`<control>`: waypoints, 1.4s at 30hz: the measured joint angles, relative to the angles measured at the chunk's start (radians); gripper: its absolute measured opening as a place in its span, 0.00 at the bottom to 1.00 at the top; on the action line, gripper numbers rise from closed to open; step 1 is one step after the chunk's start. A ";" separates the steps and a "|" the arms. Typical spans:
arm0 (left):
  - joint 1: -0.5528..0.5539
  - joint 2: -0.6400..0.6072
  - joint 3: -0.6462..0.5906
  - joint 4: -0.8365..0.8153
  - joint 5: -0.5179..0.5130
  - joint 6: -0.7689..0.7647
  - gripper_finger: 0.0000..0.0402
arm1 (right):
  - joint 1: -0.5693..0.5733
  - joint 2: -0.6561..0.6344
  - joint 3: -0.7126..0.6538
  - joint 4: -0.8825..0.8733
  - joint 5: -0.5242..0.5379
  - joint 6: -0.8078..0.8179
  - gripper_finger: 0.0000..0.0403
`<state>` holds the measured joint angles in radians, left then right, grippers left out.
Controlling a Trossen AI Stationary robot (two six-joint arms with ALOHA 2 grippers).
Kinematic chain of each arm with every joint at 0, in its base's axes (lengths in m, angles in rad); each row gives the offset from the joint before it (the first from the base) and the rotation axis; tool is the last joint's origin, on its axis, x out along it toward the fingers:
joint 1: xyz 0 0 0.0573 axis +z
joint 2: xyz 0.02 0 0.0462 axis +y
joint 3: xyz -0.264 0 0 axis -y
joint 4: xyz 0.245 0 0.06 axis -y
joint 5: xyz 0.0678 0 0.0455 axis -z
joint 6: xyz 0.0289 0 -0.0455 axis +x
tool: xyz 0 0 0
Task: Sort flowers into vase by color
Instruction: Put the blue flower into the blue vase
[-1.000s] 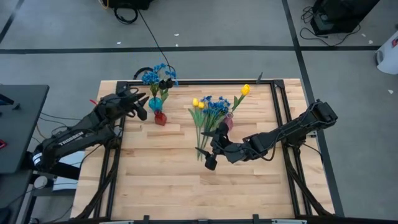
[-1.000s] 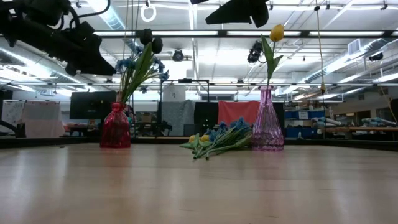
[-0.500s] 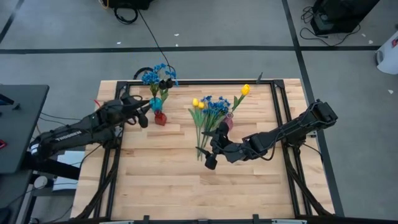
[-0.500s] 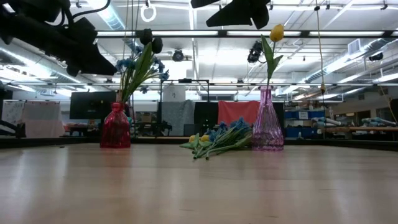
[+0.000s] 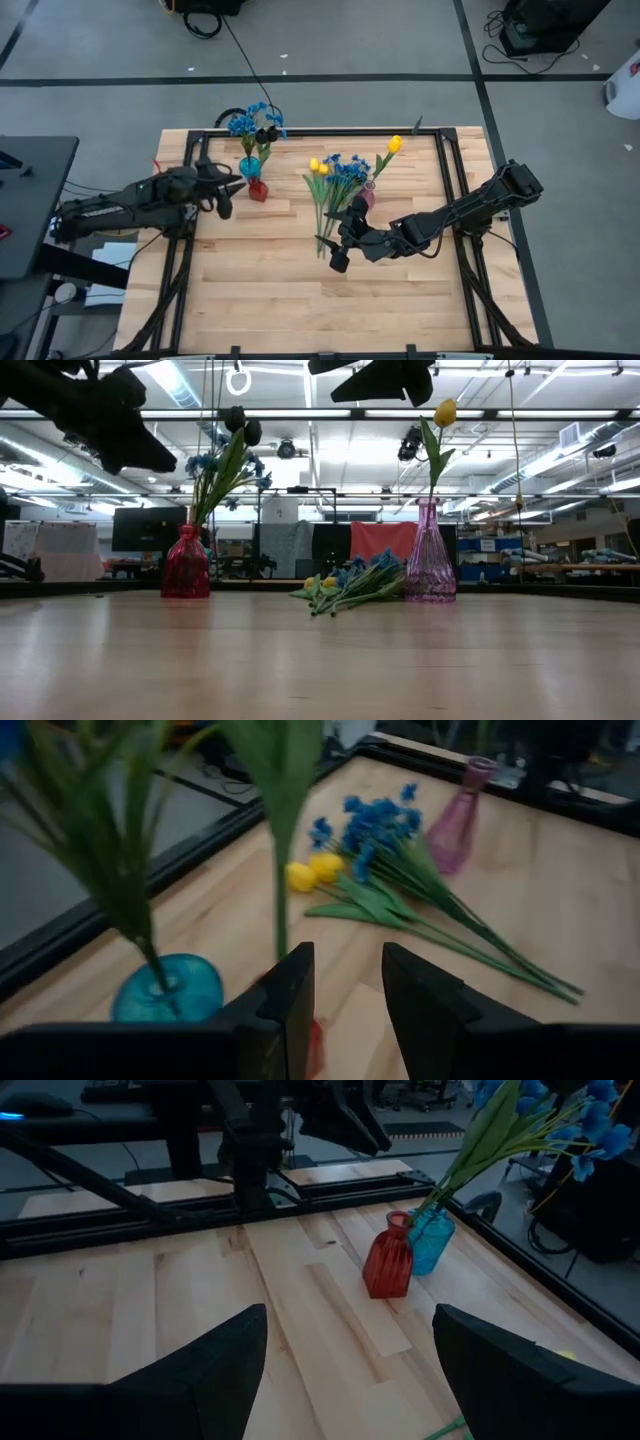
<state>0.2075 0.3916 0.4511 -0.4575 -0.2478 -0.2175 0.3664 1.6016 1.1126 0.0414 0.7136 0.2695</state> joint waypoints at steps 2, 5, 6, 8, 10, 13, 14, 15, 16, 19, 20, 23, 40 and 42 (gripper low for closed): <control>-0.026 0.000 0.000 0.001 0.023 -0.005 0.31 | 0.000 0.000 0.000 0.000 0.000 0.000 0.73; -0.062 0.000 0.000 0.023 0.086 -0.020 0.31 | 0.000 0.000 0.000 0.000 0.000 0.000 0.73; -0.074 0.000 0.000 0.033 0.102 -0.020 0.31 | 0.000 0.000 0.000 0.000 0.000 0.000 0.73; -0.098 0.000 0.000 0.049 0.113 -0.021 0.31 | 0.000 0.000 0.000 0.000 0.000 0.000 0.73; -0.120 0.003 0.000 0.059 0.115 -0.021 0.31 | -0.001 0.000 0.000 0.001 0.000 0.001 0.73; -0.151 0.026 0.000 0.086 0.116 -0.023 0.31 | -0.002 0.000 0.000 0.001 0.000 0.000 0.73; -0.162 0.040 -0.001 0.090 0.116 -0.023 0.31 | -0.002 0.000 0.000 0.001 0.000 0.001 0.73; -0.173 0.056 -0.002 0.102 0.116 -0.023 0.31 | -0.002 0.000 0.000 0.001 0.000 0.001 0.73; -0.183 0.073 -0.004 0.116 0.116 -0.023 0.31 | -0.002 0.000 0.000 0.002 0.000 0.001 0.73; -0.213 0.133 -0.012 0.150 0.116 -0.023 0.31 | -0.002 0.000 0.000 0.005 0.000 0.001 0.73; -0.224 0.155 -0.012 0.160 0.117 -0.022 0.31 | -0.002 0.000 0.000 0.006 0.000 0.001 0.73; -0.252 0.219 -0.012 0.180 0.119 -0.002 0.31 | -0.002 0.000 0.000 0.006 0.000 0.001 0.73; -0.310 0.504 -0.013 0.462 0.148 -0.014 0.31 | 0.026 -0.001 0.000 -0.065 0.103 -0.036 0.70; -0.310 0.544 -0.013 0.502 0.148 -0.019 0.31 | 0.026 -0.001 0.000 -0.070 0.091 -0.040 0.69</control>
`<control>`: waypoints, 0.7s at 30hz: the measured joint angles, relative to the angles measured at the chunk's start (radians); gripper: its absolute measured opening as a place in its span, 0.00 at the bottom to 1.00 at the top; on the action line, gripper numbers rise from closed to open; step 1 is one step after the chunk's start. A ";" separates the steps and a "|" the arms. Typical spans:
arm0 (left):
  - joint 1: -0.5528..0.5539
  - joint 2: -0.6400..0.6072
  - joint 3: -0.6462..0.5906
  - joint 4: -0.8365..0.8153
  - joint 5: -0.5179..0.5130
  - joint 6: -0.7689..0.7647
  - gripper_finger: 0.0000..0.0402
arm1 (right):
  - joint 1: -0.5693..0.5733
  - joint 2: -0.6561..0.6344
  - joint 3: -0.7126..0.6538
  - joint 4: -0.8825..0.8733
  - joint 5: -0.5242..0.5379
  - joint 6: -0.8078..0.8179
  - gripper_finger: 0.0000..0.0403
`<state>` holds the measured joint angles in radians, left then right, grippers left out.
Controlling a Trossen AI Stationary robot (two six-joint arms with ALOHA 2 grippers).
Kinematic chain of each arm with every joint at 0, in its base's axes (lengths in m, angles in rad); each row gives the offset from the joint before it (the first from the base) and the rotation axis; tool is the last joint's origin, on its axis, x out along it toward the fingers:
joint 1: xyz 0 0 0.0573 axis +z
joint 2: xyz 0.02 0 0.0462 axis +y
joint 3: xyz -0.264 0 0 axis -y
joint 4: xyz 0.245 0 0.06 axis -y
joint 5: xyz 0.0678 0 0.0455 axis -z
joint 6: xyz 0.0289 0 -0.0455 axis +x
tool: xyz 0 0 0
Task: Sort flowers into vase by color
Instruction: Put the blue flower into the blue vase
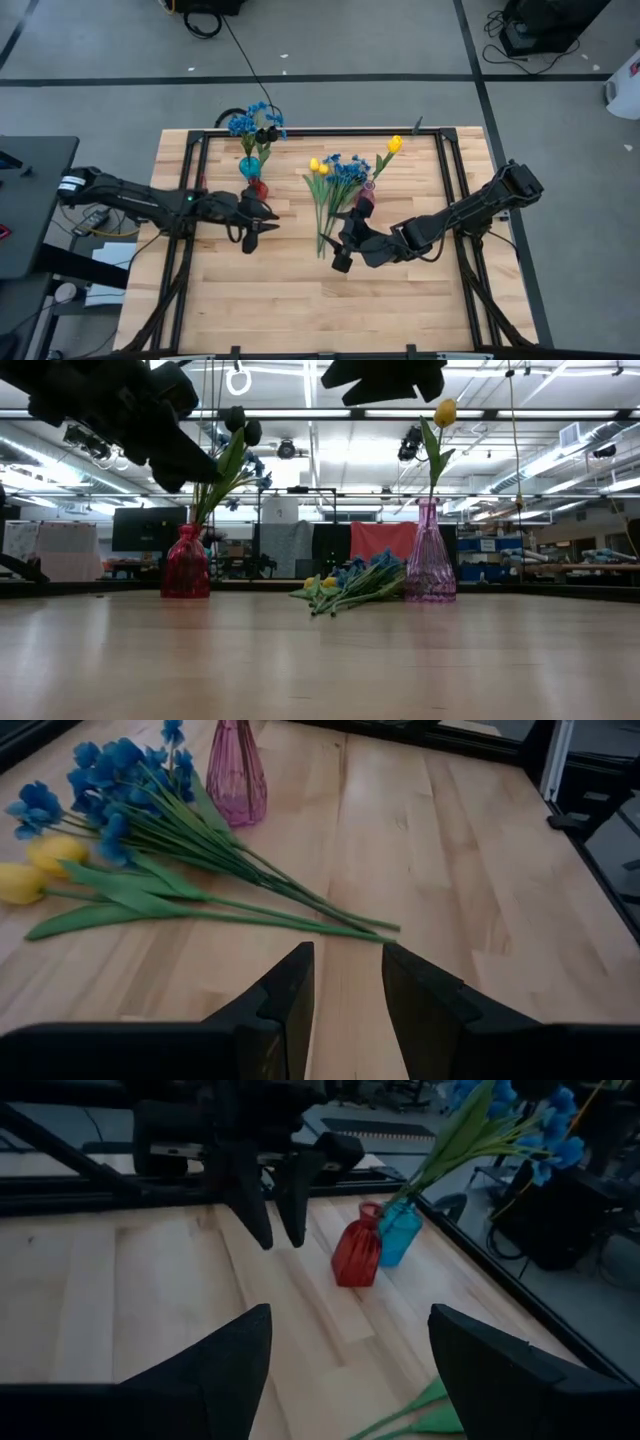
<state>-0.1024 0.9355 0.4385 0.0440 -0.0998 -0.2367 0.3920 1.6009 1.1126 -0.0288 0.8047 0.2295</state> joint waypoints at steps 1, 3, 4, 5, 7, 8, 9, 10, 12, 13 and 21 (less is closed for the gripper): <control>0.000 0.017 0.000 0.016 0.000 0.000 0.31 | 0.000 0.000 0.000 -0.009 -0.007 -0.001 0.68; 0.000 0.052 0.000 0.055 0.000 0.000 0.31 | 0.000 0.000 0.000 -0.031 -0.014 0.003 0.66; 0.000 0.066 0.000 0.069 0.000 0.000 0.31 | 0.000 0.000 0.000 -0.043 -0.014 0.003 0.66; 0.000 0.080 0.000 0.081 0.000 0.002 0.31 | -0.003 0.000 0.000 -0.052 -0.014 0.003 0.65; 0.000 0.104 0.000 0.104 0.000 0.010 0.31 | -0.008 0.000 0.000 -0.072 -0.022 0.006 0.63; 0.000 0.114 0.000 0.112 0.000 0.013 0.31 | -0.013 0.000 0.000 -0.082 -0.027 0.011 0.62; 0.000 0.125 0.000 0.122 0.000 0.013 0.31 | -0.017 0.000 0.000 -0.092 -0.032 0.015 0.62; 0.000 0.132 0.000 0.127 0.000 0.013 0.31 | -0.021 0.000 0.000 -0.100 -0.035 0.019 0.61; 0.000 0.145 0.000 0.134 0.000 0.015 0.31 | -0.032 0.000 0.000 -0.106 -0.043 0.022 0.60; 0.000 0.151 0.000 0.140 0.000 0.015 0.31 | -0.038 0.000 -0.005 -0.100 -0.050 0.022 0.59; 0.000 0.154 0.000 0.187 0.000 0.023 0.31 | -0.120 -0.001 -0.201 0.231 -0.180 0.023 0.58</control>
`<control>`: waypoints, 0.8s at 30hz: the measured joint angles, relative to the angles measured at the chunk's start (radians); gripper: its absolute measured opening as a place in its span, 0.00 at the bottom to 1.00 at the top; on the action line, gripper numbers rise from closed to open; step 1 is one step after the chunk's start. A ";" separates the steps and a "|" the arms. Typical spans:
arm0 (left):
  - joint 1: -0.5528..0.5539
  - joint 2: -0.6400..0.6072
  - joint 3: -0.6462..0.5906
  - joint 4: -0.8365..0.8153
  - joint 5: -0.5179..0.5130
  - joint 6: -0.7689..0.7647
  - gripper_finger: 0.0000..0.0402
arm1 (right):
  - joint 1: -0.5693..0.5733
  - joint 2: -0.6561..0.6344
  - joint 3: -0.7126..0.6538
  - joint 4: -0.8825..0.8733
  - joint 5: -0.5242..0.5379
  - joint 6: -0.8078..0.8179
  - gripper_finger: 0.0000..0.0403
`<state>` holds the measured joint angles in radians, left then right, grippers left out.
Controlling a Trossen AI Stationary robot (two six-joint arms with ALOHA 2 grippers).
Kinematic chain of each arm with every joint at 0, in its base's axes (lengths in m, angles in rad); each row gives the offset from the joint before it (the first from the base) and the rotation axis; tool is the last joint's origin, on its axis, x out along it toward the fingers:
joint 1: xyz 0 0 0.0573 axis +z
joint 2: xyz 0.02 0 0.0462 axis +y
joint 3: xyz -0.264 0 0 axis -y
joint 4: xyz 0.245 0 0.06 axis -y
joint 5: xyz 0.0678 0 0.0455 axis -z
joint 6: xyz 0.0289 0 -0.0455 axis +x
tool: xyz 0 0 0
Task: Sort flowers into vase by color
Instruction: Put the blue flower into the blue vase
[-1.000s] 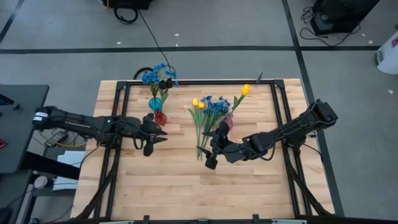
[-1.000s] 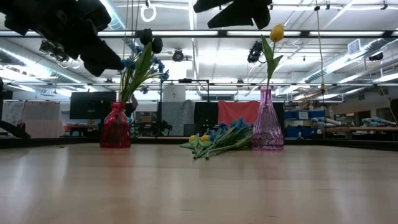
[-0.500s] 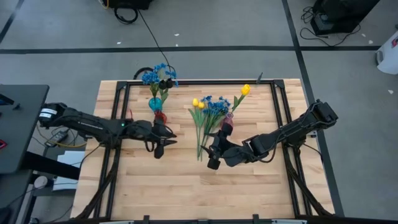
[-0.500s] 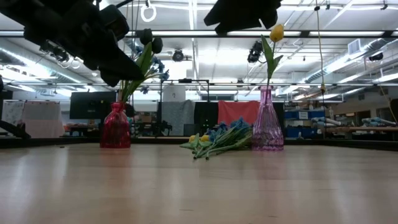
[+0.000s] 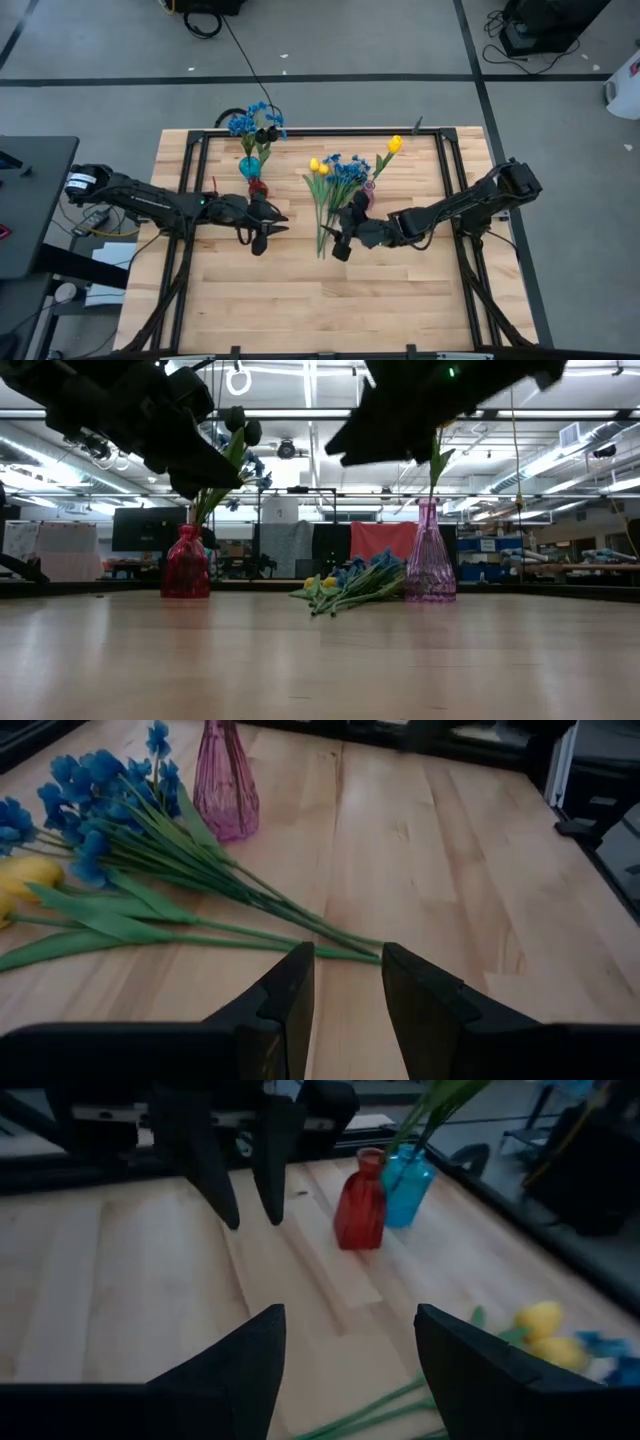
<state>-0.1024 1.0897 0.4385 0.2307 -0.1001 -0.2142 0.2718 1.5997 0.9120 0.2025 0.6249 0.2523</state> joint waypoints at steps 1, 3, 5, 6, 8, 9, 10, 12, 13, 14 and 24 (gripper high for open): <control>0.000 0.000 0.000 0.005 0.000 0.001 0.31 | -0.008 0.000 -0.034 0.053 -0.017 0.000 0.57; 0.000 0.000 0.000 0.008 -0.002 0.004 0.31 | -0.019 -0.015 -0.096 0.127 -0.041 0.000 0.57; 0.000 0.000 0.000 0.014 -0.022 0.003 0.31 | -0.025 -0.053 -0.152 0.179 -0.042 0.001 0.57; 0.000 0.000 0.000 0.014 -0.041 -0.001 0.31 | -0.028 -0.075 -0.181 0.215 -0.037 -0.004 0.57; 0.000 0.002 0.000 0.014 -0.076 -0.024 0.31 | -0.032 -0.128 -0.247 0.306 -0.019 -0.040 0.57; 0.000 0.007 0.000 0.017 -0.094 -0.032 0.31 | -0.036 -0.150 -0.280 0.364 -0.014 -0.063 0.57; 0.000 0.017 0.000 0.025 -0.109 -0.040 0.31 | -0.040 -0.173 -0.316 0.429 -0.013 -0.090 0.57; 0.000 0.043 0.000 0.052 -0.130 -0.057 0.31 | -0.058 -0.203 -0.390 0.573 -0.016 -0.141 0.57; 0.000 0.058 0.000 0.071 -0.138 -0.063 0.31 | -0.071 -0.213 -0.425 0.648 -0.027 -0.162 0.57; 0.000 0.077 0.001 0.096 -0.143 -0.072 0.31 | -0.088 -0.218 -0.459 0.713 -0.041 -0.179 0.57; -0.004 0.249 0.087 0.087 -0.288 -0.075 0.31 | -0.233 -0.356 -0.590 0.782 -0.277 -0.219 0.57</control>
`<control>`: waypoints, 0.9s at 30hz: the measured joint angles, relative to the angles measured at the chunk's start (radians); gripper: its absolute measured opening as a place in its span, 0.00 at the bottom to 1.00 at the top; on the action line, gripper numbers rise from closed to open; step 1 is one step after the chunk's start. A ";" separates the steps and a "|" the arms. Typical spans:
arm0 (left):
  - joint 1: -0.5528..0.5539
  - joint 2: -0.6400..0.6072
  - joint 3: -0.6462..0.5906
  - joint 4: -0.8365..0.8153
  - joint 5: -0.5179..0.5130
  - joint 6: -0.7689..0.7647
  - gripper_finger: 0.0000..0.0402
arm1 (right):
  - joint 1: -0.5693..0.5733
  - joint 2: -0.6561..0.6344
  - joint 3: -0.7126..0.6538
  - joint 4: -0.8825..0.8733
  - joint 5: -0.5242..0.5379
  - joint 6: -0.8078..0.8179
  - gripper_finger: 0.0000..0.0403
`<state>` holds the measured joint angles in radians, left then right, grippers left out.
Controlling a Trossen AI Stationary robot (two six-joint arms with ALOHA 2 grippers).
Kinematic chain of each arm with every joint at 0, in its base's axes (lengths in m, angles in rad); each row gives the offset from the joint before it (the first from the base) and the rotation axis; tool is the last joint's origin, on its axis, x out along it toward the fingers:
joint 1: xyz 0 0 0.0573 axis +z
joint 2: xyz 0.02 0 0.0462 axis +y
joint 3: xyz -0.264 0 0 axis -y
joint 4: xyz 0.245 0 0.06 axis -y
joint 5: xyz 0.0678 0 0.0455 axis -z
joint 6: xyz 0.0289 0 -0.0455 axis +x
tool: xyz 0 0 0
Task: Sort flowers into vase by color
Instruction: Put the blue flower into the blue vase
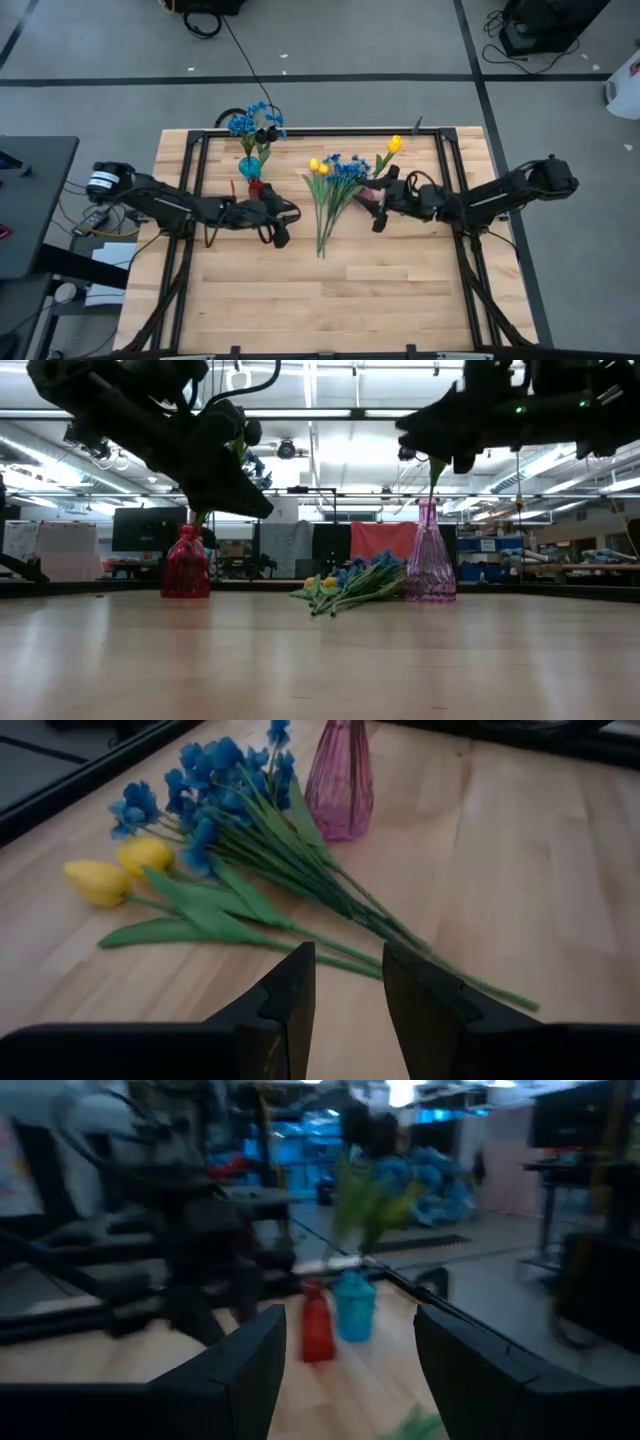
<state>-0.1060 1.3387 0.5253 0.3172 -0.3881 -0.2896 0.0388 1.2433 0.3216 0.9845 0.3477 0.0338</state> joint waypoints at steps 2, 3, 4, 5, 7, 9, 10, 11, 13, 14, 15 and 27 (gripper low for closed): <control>-0.001 0.022 0.020 0.013 -0.008 0.000 0.31 | 0.006 -0.031 -0.006 -0.021 -0.054 0.001 0.57; -0.001 0.026 0.026 0.013 -0.007 -0.001 0.31 | 0.010 -0.038 -0.004 -0.031 -0.085 0.008 0.57; -0.001 0.028 0.027 0.006 -0.008 -0.004 0.31 | 0.013 -0.047 -0.001 -0.054 -0.117 0.017 0.57; -0.001 0.039 0.034 0.011 -0.009 -0.010 0.31 | 0.014 -0.058 -0.001 -0.079 -0.151 0.027 0.57; -0.004 0.051 0.042 0.039 -0.006 -0.037 0.31 | 0.019 -0.064 -0.002 -0.087 -0.214 0.052 0.57; -0.014 0.071 0.040 0.102 -0.009 -0.062 0.31 | 0.027 -0.074 -0.002 -0.110 -0.244 0.074 0.57; -0.021 0.085 0.043 0.127 -0.010 -0.072 0.31 | 0.032 -0.078 -0.002 -0.128 -0.244 0.078 0.57; -0.029 0.097 0.042 0.137 -0.013 -0.082 0.31 | 0.038 -0.079 0.002 -0.131 -0.242 0.079 0.57; -0.044 0.133 0.040 0.191 -0.029 -0.092 0.31 | 0.046 -0.094 0.002 -0.143 -0.232 0.075 0.57; -0.049 0.150 0.046 0.207 -0.041 -0.105 0.31 | 0.051 -0.097 0.001 -0.137 -0.227 0.070 0.57; -0.055 0.162 0.047 0.204 -0.055 -0.117 0.31 | 0.054 -0.097 0.002 -0.128 -0.214 0.064 0.57; -0.065 0.427 0.282 0.052 -0.094 -0.220 0.22 | 0.125 -0.140 -0.019 -0.200 -0.157 0.024 0.57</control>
<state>-0.1713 1.7660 0.8073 0.3690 -0.4824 -0.5096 0.1637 1.1032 0.3024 0.7840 0.1910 0.0581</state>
